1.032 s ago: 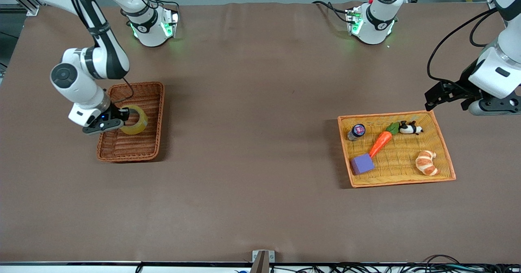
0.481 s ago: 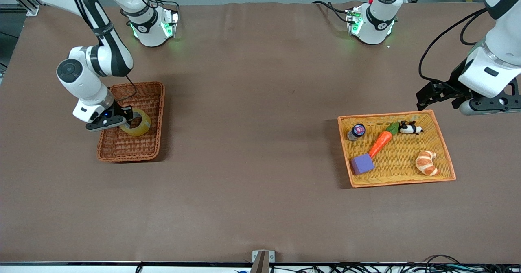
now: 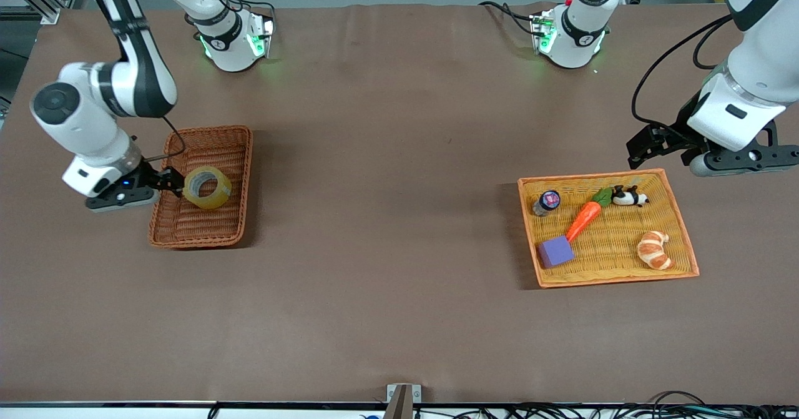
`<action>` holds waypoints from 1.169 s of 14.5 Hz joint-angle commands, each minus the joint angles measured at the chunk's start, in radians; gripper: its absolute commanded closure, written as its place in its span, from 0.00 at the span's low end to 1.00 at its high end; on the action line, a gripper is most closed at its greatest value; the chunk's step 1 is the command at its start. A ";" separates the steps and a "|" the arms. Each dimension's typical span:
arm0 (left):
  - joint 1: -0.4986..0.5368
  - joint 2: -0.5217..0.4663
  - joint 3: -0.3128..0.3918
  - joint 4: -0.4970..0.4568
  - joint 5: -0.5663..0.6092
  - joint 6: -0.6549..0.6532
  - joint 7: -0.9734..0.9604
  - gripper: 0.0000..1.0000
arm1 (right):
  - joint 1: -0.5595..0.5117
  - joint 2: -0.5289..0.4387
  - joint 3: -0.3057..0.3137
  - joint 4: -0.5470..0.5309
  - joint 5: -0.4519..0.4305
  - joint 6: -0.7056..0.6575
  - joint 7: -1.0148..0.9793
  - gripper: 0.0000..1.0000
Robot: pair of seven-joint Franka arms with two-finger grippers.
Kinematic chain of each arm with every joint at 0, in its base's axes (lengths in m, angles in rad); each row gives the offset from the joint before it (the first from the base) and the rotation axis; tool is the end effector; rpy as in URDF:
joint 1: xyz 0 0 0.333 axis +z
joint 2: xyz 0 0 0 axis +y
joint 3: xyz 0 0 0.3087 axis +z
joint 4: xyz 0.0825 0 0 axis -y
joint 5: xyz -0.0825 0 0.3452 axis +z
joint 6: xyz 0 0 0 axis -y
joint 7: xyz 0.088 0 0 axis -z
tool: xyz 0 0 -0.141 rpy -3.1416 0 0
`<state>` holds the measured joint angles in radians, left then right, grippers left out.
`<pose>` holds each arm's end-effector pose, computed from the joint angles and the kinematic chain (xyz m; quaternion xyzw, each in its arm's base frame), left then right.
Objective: Move tape to another basket
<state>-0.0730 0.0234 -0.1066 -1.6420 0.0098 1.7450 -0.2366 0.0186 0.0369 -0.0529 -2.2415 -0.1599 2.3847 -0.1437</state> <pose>0.5317 -0.0947 0.5557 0.9988 0.0279 0.0397 0.0047 0.5120 -0.0228 0.3462 0.9908 0.1095 0.0475 0.0633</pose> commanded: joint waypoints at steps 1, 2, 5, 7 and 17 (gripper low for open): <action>0.010 -0.023 -0.005 -0.016 0.019 0.011 -0.007 0.01 | -0.025 -0.011 0.079 0.211 -0.001 -0.255 0.062 0.00; 0.010 -0.023 -0.005 -0.015 0.019 0.010 -0.007 0.01 | -0.022 -0.008 0.082 0.279 -0.001 -0.313 0.068 0.00; 0.009 -0.025 -0.005 -0.009 0.019 0.004 -0.010 0.01 | -0.014 -0.008 0.084 0.428 0.000 -0.427 0.125 0.00; 0.009 -0.025 -0.005 -0.012 0.019 0.001 -0.012 0.01 | -0.017 -0.005 0.085 0.557 0.017 -0.582 0.124 0.00; 0.015 -0.020 0.004 0.004 0.018 -0.001 0.006 0.01 | -0.022 -0.015 0.070 0.798 0.134 -0.949 0.210 0.00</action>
<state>-0.0654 0.0187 -0.1017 -1.6405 0.0098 1.7448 -0.2364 0.0067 0.0116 0.0109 -1.4538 -0.0472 1.4403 0.0351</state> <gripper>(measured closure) 0.004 0.000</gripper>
